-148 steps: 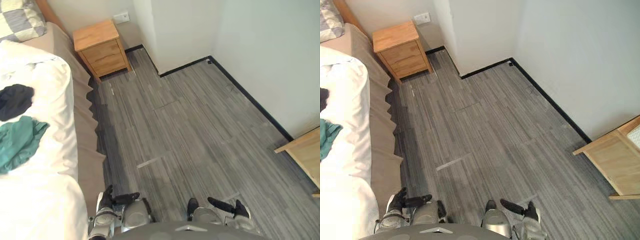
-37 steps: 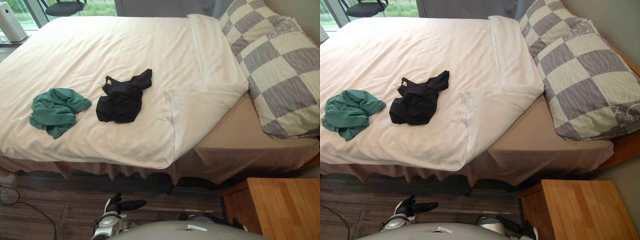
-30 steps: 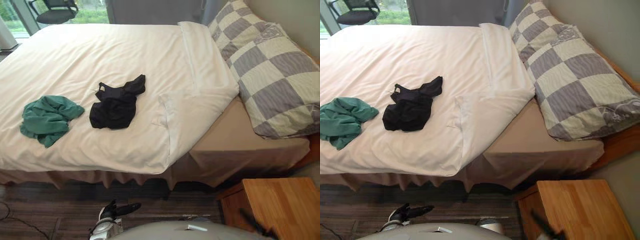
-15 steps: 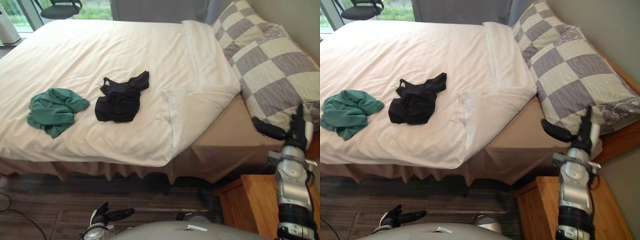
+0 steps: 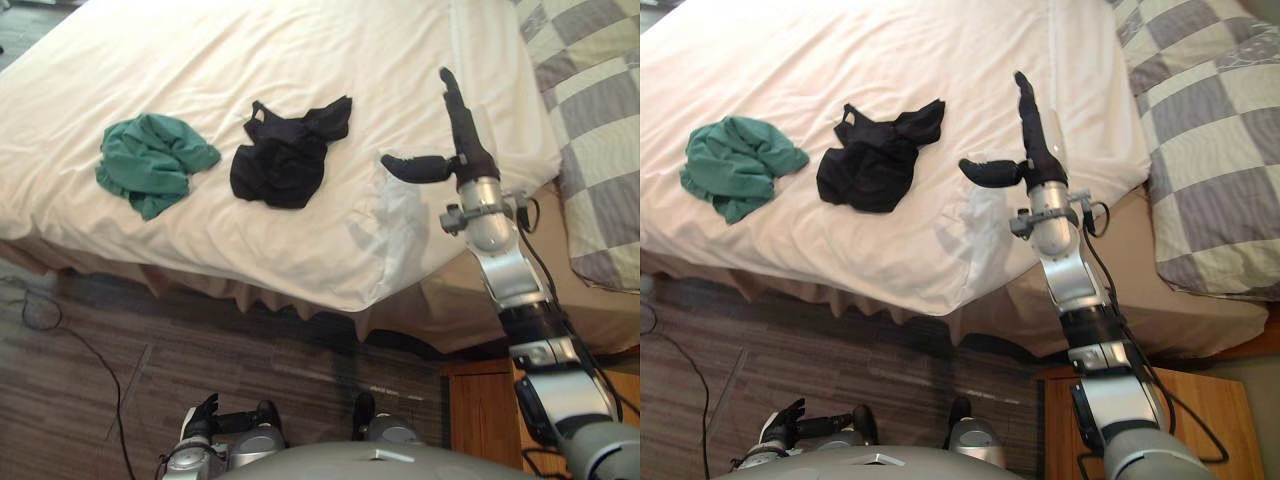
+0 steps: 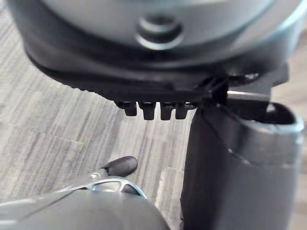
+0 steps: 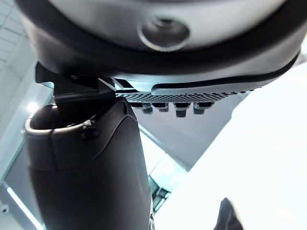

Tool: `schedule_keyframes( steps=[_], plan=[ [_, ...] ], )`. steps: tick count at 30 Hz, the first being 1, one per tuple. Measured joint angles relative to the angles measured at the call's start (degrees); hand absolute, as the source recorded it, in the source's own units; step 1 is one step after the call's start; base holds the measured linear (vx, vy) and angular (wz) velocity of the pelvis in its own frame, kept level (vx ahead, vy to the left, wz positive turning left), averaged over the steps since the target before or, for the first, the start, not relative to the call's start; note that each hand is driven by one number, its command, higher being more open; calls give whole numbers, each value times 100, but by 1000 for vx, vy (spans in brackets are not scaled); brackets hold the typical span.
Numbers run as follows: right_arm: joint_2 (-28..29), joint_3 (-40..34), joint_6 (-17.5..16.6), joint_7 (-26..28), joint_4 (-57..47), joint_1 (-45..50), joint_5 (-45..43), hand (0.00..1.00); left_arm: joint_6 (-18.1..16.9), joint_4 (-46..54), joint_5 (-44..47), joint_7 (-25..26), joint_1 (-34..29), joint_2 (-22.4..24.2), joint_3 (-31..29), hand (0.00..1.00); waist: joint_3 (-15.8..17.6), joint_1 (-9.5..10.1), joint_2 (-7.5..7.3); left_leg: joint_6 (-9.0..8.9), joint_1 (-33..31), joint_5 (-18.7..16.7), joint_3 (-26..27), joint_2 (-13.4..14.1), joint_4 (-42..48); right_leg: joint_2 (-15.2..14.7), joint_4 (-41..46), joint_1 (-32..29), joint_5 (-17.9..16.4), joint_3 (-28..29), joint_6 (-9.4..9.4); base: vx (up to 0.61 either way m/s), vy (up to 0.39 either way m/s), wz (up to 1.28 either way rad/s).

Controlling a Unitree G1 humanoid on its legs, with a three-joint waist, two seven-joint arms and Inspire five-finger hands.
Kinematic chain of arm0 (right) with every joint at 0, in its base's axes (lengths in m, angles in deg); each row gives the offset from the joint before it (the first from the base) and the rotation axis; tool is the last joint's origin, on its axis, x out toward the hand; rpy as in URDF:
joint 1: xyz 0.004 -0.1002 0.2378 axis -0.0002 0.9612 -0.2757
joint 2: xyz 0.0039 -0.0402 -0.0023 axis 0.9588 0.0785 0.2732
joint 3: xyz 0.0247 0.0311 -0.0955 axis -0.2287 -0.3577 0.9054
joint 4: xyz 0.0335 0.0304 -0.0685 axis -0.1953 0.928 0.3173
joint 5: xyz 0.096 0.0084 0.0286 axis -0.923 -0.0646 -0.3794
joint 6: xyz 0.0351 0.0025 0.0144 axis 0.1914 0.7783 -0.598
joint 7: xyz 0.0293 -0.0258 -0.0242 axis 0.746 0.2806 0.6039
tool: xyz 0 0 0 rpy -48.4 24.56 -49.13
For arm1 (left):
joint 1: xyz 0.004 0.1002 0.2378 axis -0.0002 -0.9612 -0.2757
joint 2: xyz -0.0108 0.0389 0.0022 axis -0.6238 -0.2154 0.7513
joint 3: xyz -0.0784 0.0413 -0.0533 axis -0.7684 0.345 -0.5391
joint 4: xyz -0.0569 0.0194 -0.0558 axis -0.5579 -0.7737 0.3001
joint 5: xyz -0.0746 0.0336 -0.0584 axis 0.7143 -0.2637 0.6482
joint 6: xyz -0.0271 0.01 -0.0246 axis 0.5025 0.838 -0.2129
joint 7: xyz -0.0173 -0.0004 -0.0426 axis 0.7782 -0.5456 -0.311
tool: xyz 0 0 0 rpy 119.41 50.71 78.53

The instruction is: Tidy up the quilt and then pick up the clothes from the bed and put them into the laundry hamper

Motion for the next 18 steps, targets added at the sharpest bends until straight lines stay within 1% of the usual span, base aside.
schedule_keyframes(
  steps=[1, 2, 3, 5, 6, 8, 10, 11, 12, 13, 15, 16, 18],
  plan=[
    [-2, 73, 3, 5, 283, -315, 5, 100, -23, 10, 5, 0, 80, -5, -6, 100, 116, 87, 0, 24, -161, 16, -29, -17, 68, -31, 2, -113, 37, -7, -5, -94, 47, 20],
    [-7, 123, 7, 13, 549, -605, 9, 100, -104, 20, 5, -15, 148, -5, -7, 100, 251, 128, 15, 71, -298, 50, -88, -38, 106, -60, 11, -200, 66, -37, -2, -88, 47, 23],
    [-26, 128, 9, 13, 657, -727, 11, 100, -128, 23, 5, -20, 200, -5, -8, 100, 325, 138, 33, 79, -375, 55, -123, -51, 157, -86, 32, -242, 68, -72, -2, -83, 45, 33],
    [-285, 177, 29, 12, 1025, -1183, 143, 100, -189, 157, 22, -40, 346, 11, -5, 100, 649, 207, 186, 130, -675, 89, -226, -88, 285, -140, 199, -490, 77, -169, 0, -97, 43, 30],
    [-341, 178, 33, 12, 1114, -1285, 214, 100, -235, 194, 27, -48, 353, 23, -3, 100, 712, 206, 222, 148, -760, 101, -250, -96, 314, -167, 249, -570, 77, -188, 0, -80, 59, 21],
    [-600, 177, 52, 8, 1549, -1689, 224, 100, -316, 303, 78, -67, 476, 34, 59, 100, 1014, 207, 337, 199, -993, 138, -297, -131, 396, -226, 374, -794, 85, -216, -2, -58, 56, 14],
    [-797, 176, 94, -3, 1822, -1930, 224, 100, -367, 405, 78, -66, 550, 31, 130, 100, 1143, 195, 408, 217, -1186, 149, -303, -150, 461, -268, 434, -978, 111, -215, 2, -60, 50, 5],
    [-985, 168, 162, -17, 2158, -2172, 225, 100, -366, 399, 77, -66, 658, 50, 162, 100, 1199, 189, 506, 261, -1386, 182, -298, -171, 473, -288, 434, -1179, 182, -211, -11, -44, 59, 0],
    [-1052, 168, 177, -26, 2338, -2274, 226, 100, -363, 394, 78, -64, 696, 57, 182, 100, 1224, 193, 543, 273, -1454, 190, -294, -179, 479, -296, 432, -1253, 206, -201, -5, -22, 66, -4],
    [-1172, 162, 213, -55, 2675, -2450, 232, 0, -381, 401, 90, -65, 748, 69, 218, 100, 1267, 187, 616, 281, -1575, 195, -279, -186, 506, -306, 431, -1374, 257, -183, -1, -9, 51, -6],
    [-1383, 155, 246, -83, 3162, -2691, 230, 0, -437, 399, 232, -68, 832, 70, 335, 100, 1334, 191, 725, 296, -1751, 205, -247, -190, 546, -315, 432, -1558, 303, -149, -17, -1, 39, -7],
    [-1426, 147, 252, -108, 3248, -2759, 224, 0, -464, 392, 261, -63, 852, 71, 362, 100, 1358, 194, 745, 304, -1780, 210, -224, -189, 544, -315, 432, -1604, 316, -137, -21, 4, 22, -11],
    [-1508, 97, 137, -170, 3319, -2922, 216, 0, -480, 390, 327, -62, 892, 82, 367, 100, 1370, 189, 767, 311, -1908, 216, -83, -179, 548, -312, 433, -1792, 321, -6, -25, 14, 6, -21]
  ],
)
